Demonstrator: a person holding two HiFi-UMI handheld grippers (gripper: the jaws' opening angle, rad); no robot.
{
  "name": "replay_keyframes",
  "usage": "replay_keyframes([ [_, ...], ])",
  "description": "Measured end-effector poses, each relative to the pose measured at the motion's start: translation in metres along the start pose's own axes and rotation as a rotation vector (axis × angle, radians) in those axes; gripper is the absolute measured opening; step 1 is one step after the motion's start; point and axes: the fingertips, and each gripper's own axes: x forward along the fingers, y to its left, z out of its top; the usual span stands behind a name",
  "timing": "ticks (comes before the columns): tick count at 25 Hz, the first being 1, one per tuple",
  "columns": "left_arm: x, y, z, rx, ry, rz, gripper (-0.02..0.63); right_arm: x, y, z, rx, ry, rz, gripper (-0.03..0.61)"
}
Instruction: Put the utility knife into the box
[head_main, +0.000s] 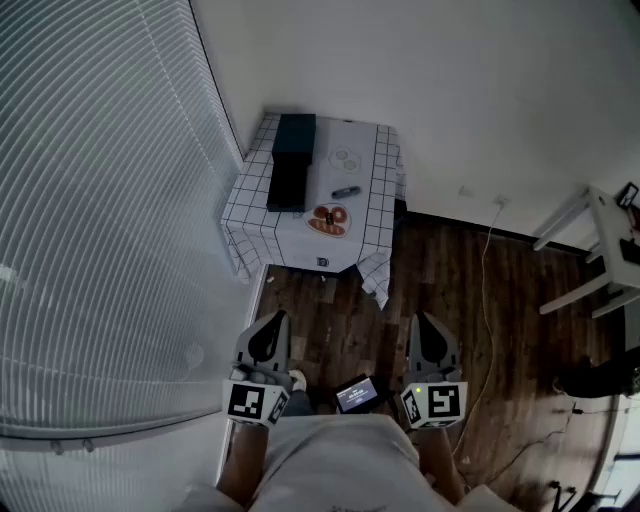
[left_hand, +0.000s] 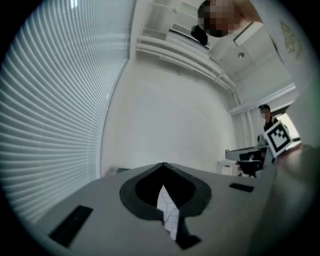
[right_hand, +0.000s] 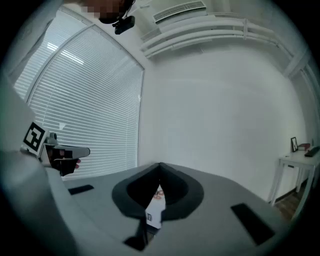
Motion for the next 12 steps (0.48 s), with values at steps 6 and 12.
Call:
replay_keyframes([
  [6,0.000,-0.013,0.017,0.045,-0.012,0.052,0.008,-0.013,-0.005,0.008,-0.002,-0.007,0.026,0.006],
  [12,-0.014,-0.018,0.010,0.044,0.028,0.057,0.008,-0.013,-0.001,0.008,0.002,-0.001,0.076,0.006],
])
